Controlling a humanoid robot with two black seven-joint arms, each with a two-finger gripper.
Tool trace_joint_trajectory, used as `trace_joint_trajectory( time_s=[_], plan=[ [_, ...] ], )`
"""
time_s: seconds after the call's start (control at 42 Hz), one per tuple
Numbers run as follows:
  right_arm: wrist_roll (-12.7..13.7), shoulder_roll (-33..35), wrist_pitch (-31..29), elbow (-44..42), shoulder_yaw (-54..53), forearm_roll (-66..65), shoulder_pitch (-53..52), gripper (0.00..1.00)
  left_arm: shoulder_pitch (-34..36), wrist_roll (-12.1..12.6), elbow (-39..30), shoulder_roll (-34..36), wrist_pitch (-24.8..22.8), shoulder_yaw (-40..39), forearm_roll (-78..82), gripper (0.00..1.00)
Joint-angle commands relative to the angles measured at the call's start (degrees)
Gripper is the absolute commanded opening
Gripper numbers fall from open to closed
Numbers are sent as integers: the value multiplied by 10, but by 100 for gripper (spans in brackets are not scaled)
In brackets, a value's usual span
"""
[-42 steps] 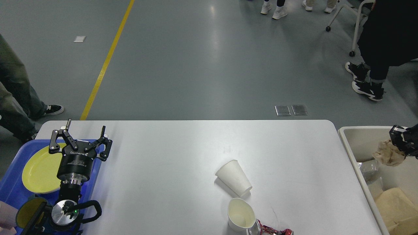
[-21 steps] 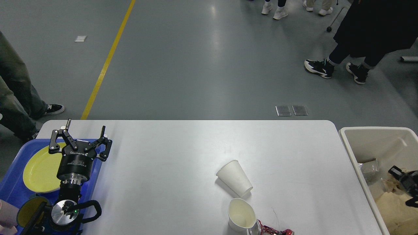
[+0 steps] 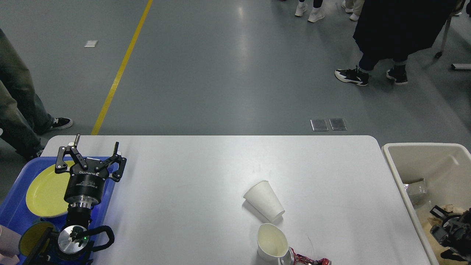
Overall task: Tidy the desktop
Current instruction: 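Release the brown paper into the bin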
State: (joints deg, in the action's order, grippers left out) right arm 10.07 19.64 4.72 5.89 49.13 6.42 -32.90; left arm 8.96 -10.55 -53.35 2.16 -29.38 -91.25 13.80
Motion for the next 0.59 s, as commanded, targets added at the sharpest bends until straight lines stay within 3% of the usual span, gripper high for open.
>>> trace_joint_trajectory(
  time_s=[0.0, 0.095, 0.119, 0.19, 0.381, 0.571],
  plan=[
    [2, -2, 0, 1, 2, 0, 3, 0, 0, 0, 0, -1, 0, 0, 0, 96],
    [2, -7, 1, 1, 1, 0, 10, 0, 0, 0, 0, 0, -1, -1, 0, 96],
    [2, -7, 4, 1, 0, 0, 10, 4, 0, 0, 0, 0, 0, -1, 0, 96],
    [2, -7, 6, 1, -1, 1, 12, 37, 0, 0, 0, -1, 0, -1, 0, 96],
    [2, -4, 38, 3, -2, 1, 12, 96, 0, 0, 0, 0, 0, -1, 0, 96],
    [2, -4, 46, 6, -4, 1, 12, 100, 0, 0, 0, 0, 0, -1, 0, 96]
  ],
)
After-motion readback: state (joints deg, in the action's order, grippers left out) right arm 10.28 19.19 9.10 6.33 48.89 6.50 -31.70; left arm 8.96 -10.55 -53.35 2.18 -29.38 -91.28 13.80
